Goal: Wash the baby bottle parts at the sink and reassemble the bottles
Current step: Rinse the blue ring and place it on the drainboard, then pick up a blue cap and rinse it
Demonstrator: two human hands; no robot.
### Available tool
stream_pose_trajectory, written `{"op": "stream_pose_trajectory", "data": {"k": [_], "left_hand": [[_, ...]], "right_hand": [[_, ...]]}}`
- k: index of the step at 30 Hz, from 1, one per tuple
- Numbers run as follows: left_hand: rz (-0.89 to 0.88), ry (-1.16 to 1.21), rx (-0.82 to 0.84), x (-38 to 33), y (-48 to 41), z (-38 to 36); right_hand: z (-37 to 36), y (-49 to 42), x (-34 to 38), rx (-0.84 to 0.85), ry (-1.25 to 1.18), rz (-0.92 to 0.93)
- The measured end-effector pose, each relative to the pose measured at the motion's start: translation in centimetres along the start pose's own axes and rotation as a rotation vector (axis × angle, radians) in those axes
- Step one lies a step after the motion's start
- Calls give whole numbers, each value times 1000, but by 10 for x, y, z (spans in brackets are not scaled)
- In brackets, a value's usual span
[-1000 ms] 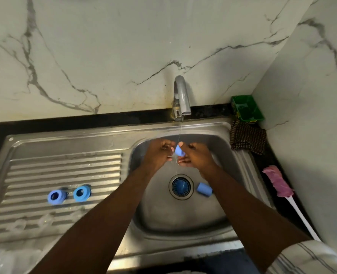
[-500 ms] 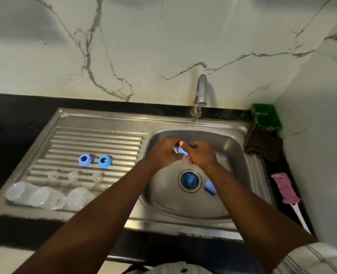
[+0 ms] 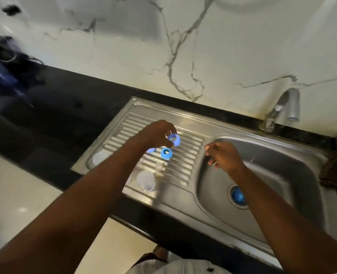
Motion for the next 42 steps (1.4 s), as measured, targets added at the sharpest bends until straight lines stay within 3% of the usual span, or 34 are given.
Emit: {"op": "stream_pose_trajectory", "data": {"k": [5, 9, 16, 26, 28, 30, 33, 38, 42], "left_hand": [[106, -124, 66, 105, 0, 39], [144, -273, 224, 148, -5, 31], [107, -381, 402, 181, -18, 7], [96, -320, 466, 198, -37, 3], [136, -277, 380, 206, -42, 11], [125, -260, 245, 191, -48, 23], [16, -221, 179, 121, -67, 22], [-171, -114, 214, 12, -80, -11], [-283, 65, 308, -67, -71, -60]], "right_hand": [[-33, -12, -4, -53, 20, -32], [-49, -13, -3, -95, -7, -63], [-61, -11, -9, -176, -33, -57], [-40, -8, -30, -273, -49, -101], [-33, -10, -39, -278, -81, -147], [-18, -9, -54, -285, -126, -202], [37, 11, -88, -408, -174, -283], [113, 35, -131, -514, -130, -399], [149, 36, -154, -475, -57, -447]]}}
Point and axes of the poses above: each hand's wrist, its own y-axis away from the middle knuckle, its own z-axis out of the back of the hand, x = y × z, the point moved 1 cm from there along -y, towards the middle knuckle, and after that the axes turned 4 degrees about -y, right-handed, at the moved point
